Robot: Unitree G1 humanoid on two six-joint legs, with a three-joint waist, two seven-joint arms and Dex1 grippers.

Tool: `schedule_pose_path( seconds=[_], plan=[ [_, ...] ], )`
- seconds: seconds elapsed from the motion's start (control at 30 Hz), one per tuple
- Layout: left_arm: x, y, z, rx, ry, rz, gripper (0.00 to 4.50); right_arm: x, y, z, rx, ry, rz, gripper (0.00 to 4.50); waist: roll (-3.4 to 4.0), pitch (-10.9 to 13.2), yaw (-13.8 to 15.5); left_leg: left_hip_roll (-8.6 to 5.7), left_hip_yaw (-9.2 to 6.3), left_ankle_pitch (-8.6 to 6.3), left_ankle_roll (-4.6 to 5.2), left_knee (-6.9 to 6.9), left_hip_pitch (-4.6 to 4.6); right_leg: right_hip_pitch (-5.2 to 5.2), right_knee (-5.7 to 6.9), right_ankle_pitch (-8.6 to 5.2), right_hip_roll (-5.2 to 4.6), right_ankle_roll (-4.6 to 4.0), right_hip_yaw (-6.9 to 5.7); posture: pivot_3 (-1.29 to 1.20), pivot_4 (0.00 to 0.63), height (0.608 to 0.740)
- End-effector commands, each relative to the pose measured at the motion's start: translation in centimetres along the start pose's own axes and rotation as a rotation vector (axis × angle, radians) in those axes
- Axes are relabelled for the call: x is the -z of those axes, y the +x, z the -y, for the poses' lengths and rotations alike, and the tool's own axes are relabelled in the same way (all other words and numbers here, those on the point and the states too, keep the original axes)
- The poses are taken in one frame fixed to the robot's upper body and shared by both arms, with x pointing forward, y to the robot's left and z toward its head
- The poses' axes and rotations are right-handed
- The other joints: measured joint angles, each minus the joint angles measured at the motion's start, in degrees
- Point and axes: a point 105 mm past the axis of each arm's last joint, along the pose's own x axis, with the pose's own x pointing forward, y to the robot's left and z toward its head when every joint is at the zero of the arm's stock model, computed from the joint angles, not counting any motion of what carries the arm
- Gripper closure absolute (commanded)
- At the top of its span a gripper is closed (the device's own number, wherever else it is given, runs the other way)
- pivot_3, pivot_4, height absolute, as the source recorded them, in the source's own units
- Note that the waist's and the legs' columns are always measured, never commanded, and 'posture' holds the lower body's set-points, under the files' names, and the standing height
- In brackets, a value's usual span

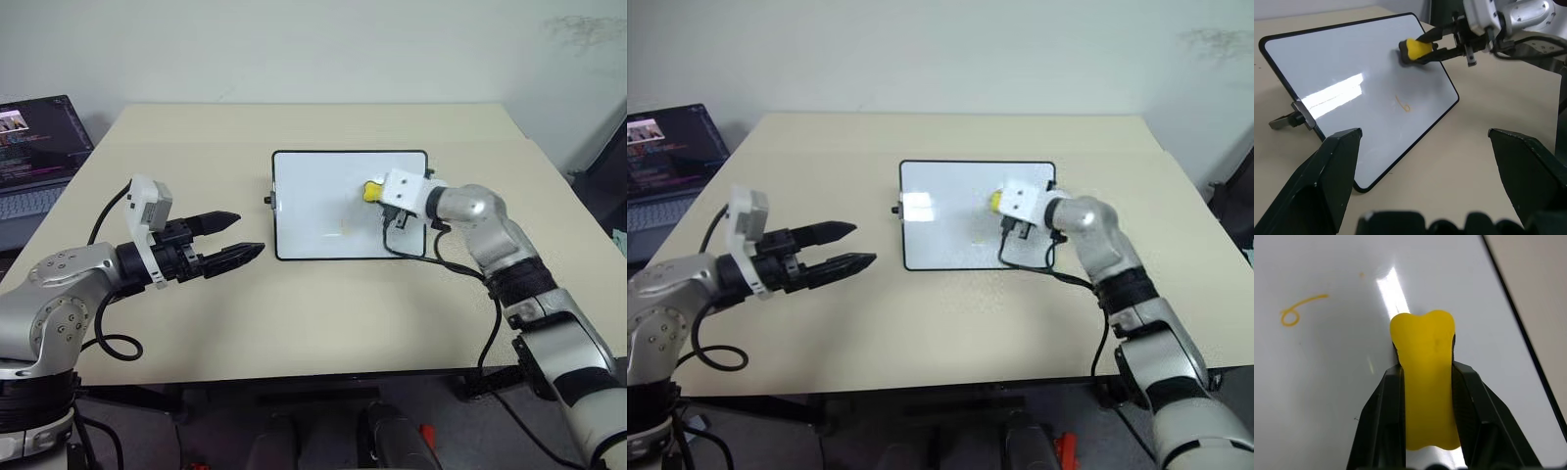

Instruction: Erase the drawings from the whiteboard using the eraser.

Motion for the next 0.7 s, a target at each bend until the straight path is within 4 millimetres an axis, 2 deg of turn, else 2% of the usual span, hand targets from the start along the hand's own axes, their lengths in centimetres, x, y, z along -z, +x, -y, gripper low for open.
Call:
schedule_pose_path(
  seconds=[0.03,0.13,0.43,0.7],
  plan=[
    [-1.0,0.1,0.0,0.011,0.035,0.024,0.00,-2.2,-2.2,2.4,0.077,0.021,0.097,3.54,0.00,0.00,-0.05,0.02,-0.03,-0.01,0.00,-0.04,0.00,0.00,-0.01,0.00,0.01,0.01,-0.04,0.00,0.150,0.740],
    [-1.0,0.4,-0.1,0.019,0.034,0.023,0.00,-2.1,-2.0,1.5,0.056,-0.020,0.066,3.54,0.00,0.00,-0.17,0.04,-0.03,-0.01,0.00,-0.15,0.02,-0.02,-0.06,-0.02,0.03,-0.01,-0.07,0.00,0.150,0.740],
    [-1.0,0.4,0.0,0.027,0.037,0.022,0.00,-4.4,0.7,-2.1,-0.066,-0.149,0.038,3.54,0.00,0.00,-0.19,0.03,0.02,-0.01,0.00,-0.10,0.01,-0.04,-0.05,-0.04,0.04,-0.03,-0.01,0.00,0.150,0.740],
    [-0.9,0.2,0.2,0.021,0.038,0.023,0.00,-4.9,2.9,-2.3,-0.081,-0.284,-0.044,3.54,0.00,0.00,-0.10,0.03,0.00,-0.01,0.00,-0.11,0.00,-0.05,-0.06,-0.04,0.02,-0.04,-0.04,0.00,0.150,0.740]
  ],
)
